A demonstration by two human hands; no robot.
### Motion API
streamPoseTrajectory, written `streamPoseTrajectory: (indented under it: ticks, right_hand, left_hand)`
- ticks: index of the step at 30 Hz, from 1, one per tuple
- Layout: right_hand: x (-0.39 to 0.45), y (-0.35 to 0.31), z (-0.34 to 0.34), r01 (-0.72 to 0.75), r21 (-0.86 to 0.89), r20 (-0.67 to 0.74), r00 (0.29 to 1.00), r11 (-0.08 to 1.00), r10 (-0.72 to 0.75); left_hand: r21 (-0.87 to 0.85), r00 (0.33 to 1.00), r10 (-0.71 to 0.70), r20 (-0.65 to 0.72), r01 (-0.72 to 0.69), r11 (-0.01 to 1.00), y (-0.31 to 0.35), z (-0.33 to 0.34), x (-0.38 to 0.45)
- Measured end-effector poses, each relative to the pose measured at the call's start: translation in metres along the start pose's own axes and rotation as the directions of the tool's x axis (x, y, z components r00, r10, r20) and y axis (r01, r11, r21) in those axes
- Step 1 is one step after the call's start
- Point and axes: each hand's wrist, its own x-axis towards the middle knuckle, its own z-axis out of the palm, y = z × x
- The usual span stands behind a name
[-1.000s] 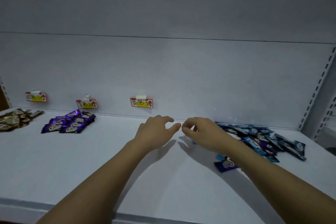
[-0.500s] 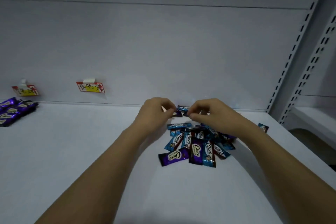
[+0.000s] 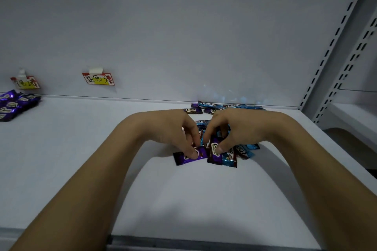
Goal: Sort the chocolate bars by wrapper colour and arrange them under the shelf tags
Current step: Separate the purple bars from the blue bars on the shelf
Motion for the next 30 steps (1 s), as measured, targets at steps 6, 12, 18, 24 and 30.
streamPoseTrajectory:
  ticks: [6, 12, 18, 24, 30]
  right_hand:
    - [0.002, 0.002, 0.002, -0.036, -0.001, -0.046, 0.998, 0.999, 0.036]
    - [-0.008, 0.016, -0.014, 0.013, 0.315, -0.227, 0.972, 0.949, 0.062]
    - [0.014, 0.041, -0.012, -0.095, 0.478, -0.525, 0.766, 0.873, 0.371]
    - [0.053, 0.041, -0.005, -0.209, 0.415, -0.506, 0.756, 0.886, 0.415]
    - [0.068, 0.041, 0.022, -0.299, 0.18, -0.599, 0.722, 0.937, 0.346]
  left_hand:
    - [0.001, 0.999, -0.008, 0.037, 0.008, 1.0, -0.003, 0.0, -0.001]
    - [-0.31, 0.962, 0.016, -0.274, -0.104, 0.945, -0.016, -0.013, -0.002]
    - [-0.454, 0.798, -0.185, -0.574, -0.121, 0.883, -0.02, -0.024, 0.036]
    - [-0.369, 0.748, -0.213, -0.629, -0.046, 0.928, -0.028, -0.013, 0.068]
    - [-0.252, 0.745, -0.192, -0.639, 0.033, 0.967, -0.047, -0.002, 0.075]
